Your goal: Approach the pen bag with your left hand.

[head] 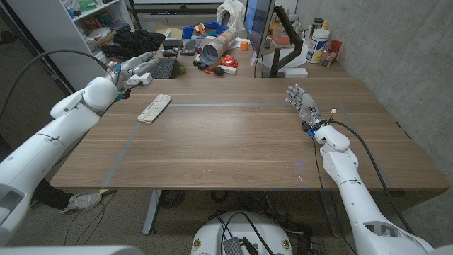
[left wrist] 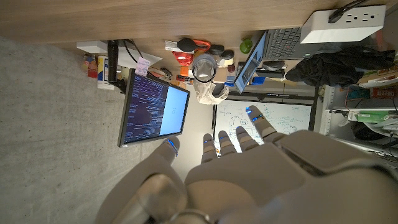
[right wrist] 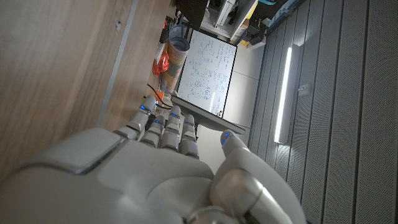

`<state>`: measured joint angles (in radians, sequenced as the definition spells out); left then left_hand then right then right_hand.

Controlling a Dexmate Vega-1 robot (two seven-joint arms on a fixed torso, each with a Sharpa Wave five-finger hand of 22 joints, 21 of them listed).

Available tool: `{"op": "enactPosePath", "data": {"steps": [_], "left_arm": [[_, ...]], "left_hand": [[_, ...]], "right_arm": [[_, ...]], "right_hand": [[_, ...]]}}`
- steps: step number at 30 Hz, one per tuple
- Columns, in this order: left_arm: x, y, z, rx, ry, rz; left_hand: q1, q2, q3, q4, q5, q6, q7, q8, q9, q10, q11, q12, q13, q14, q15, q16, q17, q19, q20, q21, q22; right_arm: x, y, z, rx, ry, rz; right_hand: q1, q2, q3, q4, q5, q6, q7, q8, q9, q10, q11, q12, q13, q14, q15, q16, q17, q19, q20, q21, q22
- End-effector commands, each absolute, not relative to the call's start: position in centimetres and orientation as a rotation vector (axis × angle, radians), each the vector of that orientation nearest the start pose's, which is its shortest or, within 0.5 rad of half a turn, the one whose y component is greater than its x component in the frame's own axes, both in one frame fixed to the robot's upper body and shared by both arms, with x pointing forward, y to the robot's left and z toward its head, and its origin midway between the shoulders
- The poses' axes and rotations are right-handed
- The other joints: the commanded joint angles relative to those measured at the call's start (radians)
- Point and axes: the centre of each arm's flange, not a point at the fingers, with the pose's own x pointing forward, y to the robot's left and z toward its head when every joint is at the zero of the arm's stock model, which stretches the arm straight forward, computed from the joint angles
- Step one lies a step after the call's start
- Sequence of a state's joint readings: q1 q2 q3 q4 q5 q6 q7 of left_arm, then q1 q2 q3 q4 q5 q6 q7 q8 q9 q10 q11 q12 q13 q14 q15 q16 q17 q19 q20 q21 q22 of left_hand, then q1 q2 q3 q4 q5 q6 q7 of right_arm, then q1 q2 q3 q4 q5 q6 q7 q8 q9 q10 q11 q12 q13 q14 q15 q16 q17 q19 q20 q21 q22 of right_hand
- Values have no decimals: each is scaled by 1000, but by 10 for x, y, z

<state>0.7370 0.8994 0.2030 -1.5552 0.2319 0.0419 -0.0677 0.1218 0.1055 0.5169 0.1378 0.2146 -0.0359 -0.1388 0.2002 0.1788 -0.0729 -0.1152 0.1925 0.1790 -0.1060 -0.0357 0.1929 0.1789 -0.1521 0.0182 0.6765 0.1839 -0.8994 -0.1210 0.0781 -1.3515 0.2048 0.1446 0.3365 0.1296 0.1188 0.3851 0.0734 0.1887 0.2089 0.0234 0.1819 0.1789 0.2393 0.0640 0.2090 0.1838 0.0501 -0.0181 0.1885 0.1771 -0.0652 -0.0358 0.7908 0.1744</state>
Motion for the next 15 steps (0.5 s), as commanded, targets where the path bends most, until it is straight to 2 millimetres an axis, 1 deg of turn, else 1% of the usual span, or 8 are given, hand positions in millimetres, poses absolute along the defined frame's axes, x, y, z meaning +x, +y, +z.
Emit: {"op": "enactPosePath", "data": {"steps": [1,3,4,15], "left_arm": [[583,430,151,1216,-540,295],[583,432,151,1221,-533,301],[583,433,151,1226,-531,305],[586,437,150,1301,-479,325]], "left_hand": [[15,0,2,-2,7,-2,-9,0,5,0,-8,3,3,-1,-16,-2,3,-6,2,-4,2],[15,-1,2,-3,7,-2,-11,0,5,1,-8,4,3,1,-14,-1,3,-7,5,-5,2],[15,-1,2,-3,8,-2,-12,0,5,0,-9,3,3,1,-14,-1,3,-8,6,-5,2],[17,-6,1,-5,9,0,-16,-1,5,1,-12,3,3,0,-11,-3,3,-9,9,-7,2]], "right_arm": [[648,-283,-22,15,-621,239],[648,-282,-22,14,-622,239],[648,-282,-22,14,-622,239],[649,-280,-22,13,-619,243]], "right_hand": [[10,16,-3,0,5,8,0,7,5,8,0,4,1,7,5,0,2,8,-17,-1,2],[10,16,-3,0,5,8,1,7,5,8,0,4,1,7,4,0,2,8,-17,-2,2],[10,16,-4,1,5,8,1,7,5,8,4,4,1,8,5,0,2,8,-17,-2,2],[10,16,-4,1,5,8,1,7,5,9,3,4,1,7,5,0,2,8,-16,-5,2]]}}
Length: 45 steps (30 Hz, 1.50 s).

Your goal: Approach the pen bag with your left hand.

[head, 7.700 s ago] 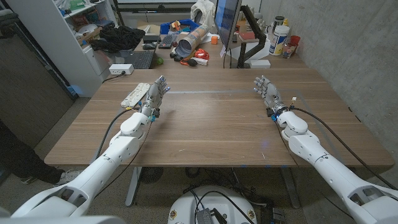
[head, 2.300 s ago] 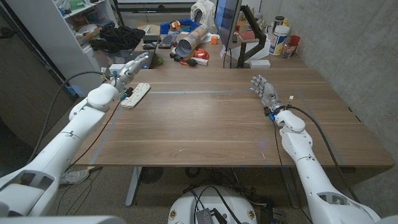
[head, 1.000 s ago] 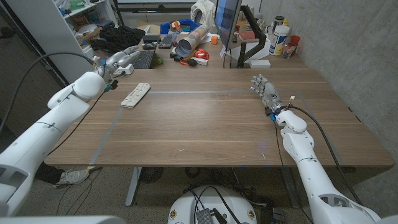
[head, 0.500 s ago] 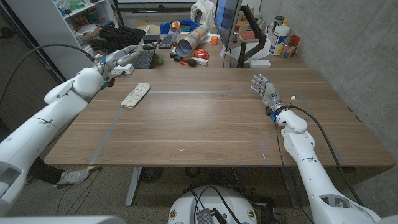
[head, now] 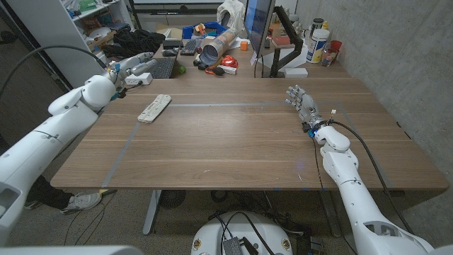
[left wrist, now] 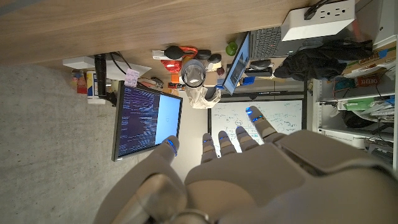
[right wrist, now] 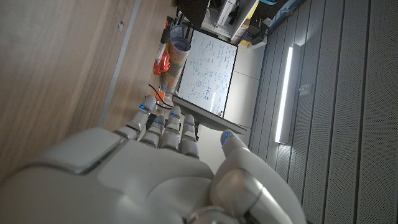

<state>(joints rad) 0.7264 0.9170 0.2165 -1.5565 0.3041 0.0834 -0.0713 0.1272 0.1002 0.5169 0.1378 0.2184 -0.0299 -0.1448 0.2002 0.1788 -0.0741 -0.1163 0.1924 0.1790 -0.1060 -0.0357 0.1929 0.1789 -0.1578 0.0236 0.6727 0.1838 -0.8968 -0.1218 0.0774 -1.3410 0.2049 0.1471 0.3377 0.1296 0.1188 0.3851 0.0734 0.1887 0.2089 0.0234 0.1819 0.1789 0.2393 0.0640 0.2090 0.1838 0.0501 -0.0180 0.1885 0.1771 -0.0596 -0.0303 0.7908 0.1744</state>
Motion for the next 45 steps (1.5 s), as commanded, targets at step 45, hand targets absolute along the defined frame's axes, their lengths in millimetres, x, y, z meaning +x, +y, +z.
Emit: {"op": "enactPosePath", "data": {"steps": [45], "left_arm": [[619,441,137,1328,-402,302]], "left_hand": [[23,-13,-3,-14,10,-8,-15,-5,5,-3,-17,1,3,-8,-9,-6,2,-8,4,-12,2]], "right_arm": [[652,-277,-24,7,-606,236]], "right_hand": [[9,15,-5,3,5,10,0,7,5,9,3,4,1,7,7,-1,2,5,-21,-17,3]]}}
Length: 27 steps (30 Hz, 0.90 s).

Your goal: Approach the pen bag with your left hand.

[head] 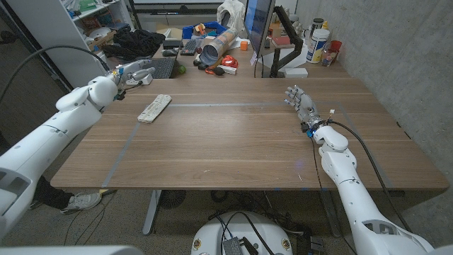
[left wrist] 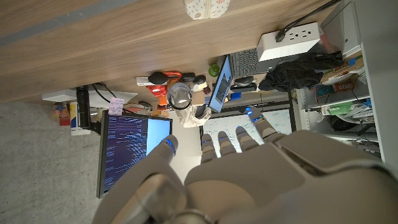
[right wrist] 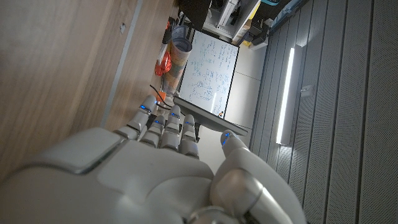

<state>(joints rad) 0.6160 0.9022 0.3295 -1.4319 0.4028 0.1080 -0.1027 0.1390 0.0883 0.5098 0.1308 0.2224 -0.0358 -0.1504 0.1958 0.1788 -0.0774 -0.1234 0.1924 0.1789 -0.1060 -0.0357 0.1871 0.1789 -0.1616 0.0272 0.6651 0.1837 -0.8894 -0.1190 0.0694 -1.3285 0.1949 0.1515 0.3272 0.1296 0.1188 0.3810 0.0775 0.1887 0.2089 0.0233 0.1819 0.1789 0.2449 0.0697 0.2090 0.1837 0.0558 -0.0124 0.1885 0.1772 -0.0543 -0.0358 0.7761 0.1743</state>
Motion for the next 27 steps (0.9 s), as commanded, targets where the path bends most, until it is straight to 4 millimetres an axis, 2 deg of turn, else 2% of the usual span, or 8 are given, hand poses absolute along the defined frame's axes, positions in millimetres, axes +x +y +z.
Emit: {"op": "enactPosePath", "data": {"steps": [1,14,27], "left_arm": [[620,441,137,1328,-402,301],[621,443,131,1343,-374,308],[628,454,124,1339,-320,328]], "left_hand": [[11,-1,4,-7,6,-1,-9,-1,5,0,-10,1,3,-8,-9,0,2,-4,1,-5,2],[12,-2,3,-6,7,-1,-9,-1,6,-1,-8,1,3,-9,-10,0,3,-4,1,-6,3],[12,-1,2,-5,7,-7,-12,-3,6,-4,-10,-1,3,-13,-9,-1,3,-5,0,-8,3]], "right_arm": [[652,-277,-24,7,-606,237],[652,-275,-21,0,-604,245],[652,-275,-23,-4,-596,243]], "right_hand": [[10,15,-1,-2,5,9,1,7,5,4,-3,4,1,2,1,-1,1,0,-15,-2,3],[10,15,-1,-1,5,10,0,7,5,3,-3,4,1,2,2,-1,1,0,-14,-6,3],[10,15,-2,-1,5,10,0,7,5,3,-1,4,1,1,4,-1,1,1,-14,-9,3]]}}
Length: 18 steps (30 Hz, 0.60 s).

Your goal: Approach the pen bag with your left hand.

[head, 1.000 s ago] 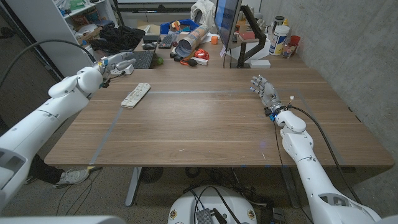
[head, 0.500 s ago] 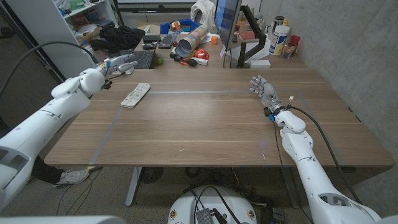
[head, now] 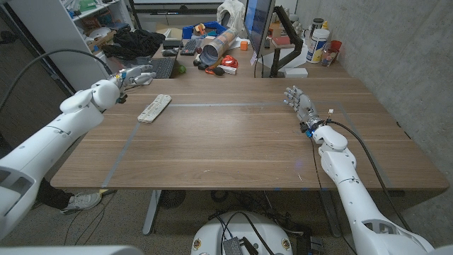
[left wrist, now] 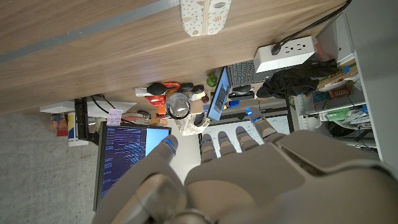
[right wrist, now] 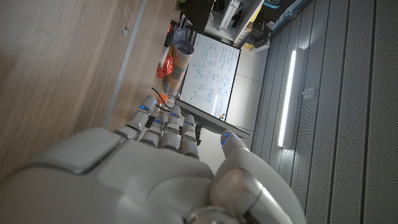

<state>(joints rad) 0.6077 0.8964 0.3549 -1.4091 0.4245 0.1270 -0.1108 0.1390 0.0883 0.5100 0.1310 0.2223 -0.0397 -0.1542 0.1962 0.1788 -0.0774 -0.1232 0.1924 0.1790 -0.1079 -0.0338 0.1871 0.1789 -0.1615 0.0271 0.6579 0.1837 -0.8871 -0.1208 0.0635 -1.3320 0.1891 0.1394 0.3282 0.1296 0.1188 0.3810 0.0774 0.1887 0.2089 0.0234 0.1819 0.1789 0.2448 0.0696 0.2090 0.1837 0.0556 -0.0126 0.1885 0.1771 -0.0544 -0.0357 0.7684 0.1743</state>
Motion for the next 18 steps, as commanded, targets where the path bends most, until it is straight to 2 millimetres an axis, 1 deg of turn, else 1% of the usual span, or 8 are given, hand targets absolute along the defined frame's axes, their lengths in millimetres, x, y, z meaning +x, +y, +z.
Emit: {"op": "enactPosePath", "data": {"steps": [1,18], "left_arm": [[628,454,124,1339,-318,327],[639,454,124,1350,-298,321]], "left_hand": [[12,-1,1,-5,7,-3,-8,-4,6,-5,-9,-1,3,-12,-11,-1,3,-5,0,-1,3],[12,1,0,-3,7,-8,-9,-5,6,-8,-7,-1,3,-17,-12,-1,4,-7,-2,-5,3]], "right_arm": [[653,-275,-23,-3,-595,243],[656,-275,-25,-1,-586,242]], "right_hand": [[10,15,-2,-1,5,9,0,7,5,3,-2,4,1,1,4,-1,1,2,-14,-2,3],[9,14,-2,0,5,10,0,7,5,3,-1,4,1,1,5,-2,1,3,-14,-7,4]]}}
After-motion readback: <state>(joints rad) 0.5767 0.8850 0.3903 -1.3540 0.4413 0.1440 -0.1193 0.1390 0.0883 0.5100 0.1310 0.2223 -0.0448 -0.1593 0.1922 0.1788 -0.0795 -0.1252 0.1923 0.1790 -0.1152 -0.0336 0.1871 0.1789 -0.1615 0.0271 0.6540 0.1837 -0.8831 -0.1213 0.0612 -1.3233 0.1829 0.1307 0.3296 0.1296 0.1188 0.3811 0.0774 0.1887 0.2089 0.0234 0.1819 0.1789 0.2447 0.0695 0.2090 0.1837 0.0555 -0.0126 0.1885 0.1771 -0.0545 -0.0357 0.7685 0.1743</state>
